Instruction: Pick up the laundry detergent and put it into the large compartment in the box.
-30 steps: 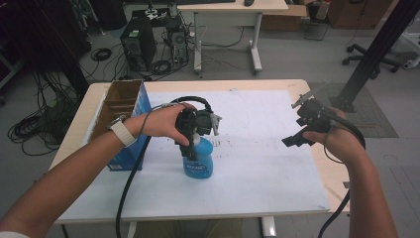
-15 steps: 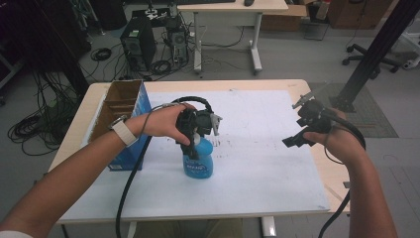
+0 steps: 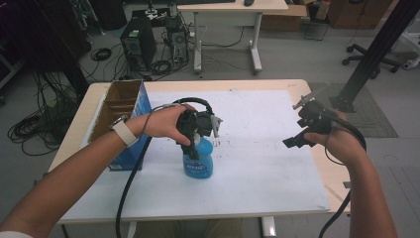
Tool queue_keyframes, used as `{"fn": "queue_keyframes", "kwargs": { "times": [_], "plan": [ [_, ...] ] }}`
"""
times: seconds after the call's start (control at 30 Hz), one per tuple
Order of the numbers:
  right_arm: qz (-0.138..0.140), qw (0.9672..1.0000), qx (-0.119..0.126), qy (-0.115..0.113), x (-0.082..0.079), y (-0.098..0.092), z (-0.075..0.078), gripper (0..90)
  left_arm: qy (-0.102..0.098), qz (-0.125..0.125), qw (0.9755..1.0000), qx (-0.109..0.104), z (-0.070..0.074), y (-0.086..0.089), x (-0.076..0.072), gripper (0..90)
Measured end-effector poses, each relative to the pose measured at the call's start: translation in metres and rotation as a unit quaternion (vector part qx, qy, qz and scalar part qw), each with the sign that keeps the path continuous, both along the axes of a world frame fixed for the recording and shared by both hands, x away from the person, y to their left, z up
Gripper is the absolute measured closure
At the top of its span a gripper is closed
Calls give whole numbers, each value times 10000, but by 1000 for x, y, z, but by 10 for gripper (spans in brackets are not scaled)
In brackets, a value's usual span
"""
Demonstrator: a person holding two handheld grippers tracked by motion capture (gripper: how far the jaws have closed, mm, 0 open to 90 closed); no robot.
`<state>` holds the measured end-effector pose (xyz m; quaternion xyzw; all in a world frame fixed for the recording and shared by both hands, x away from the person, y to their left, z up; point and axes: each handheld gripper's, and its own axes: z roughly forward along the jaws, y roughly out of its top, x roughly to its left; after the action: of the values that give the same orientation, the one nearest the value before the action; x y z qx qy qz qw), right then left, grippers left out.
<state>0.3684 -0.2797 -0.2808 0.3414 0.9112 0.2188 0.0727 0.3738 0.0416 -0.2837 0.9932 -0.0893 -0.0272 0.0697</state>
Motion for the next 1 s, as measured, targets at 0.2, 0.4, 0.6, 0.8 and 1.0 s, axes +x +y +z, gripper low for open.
{"fn": "queue_keyframes", "kwargs": {
  "times": [0.2,0.4,0.6,0.8,1.0],
  "plan": [
    [-2,10000,12,-29,0,0,2,67,-80,8,9999,66,0,-2,-2,368],
    [8,10000,22,-28,-1,0,1,68,-117,43,9998,169,2,-2,-4,371],
    [5,10000,28,-39,-2,-1,1,68,-83,105,9998,129,9,-1,-5,371],
    [12,10000,32,-46,-2,-1,1,68,-102,169,9997,110,11,2,-5,371],
    [23,10000,40,-54,-2,0,2,68,-91,211,9997,127,13,1,-6,371]
  ]
}}
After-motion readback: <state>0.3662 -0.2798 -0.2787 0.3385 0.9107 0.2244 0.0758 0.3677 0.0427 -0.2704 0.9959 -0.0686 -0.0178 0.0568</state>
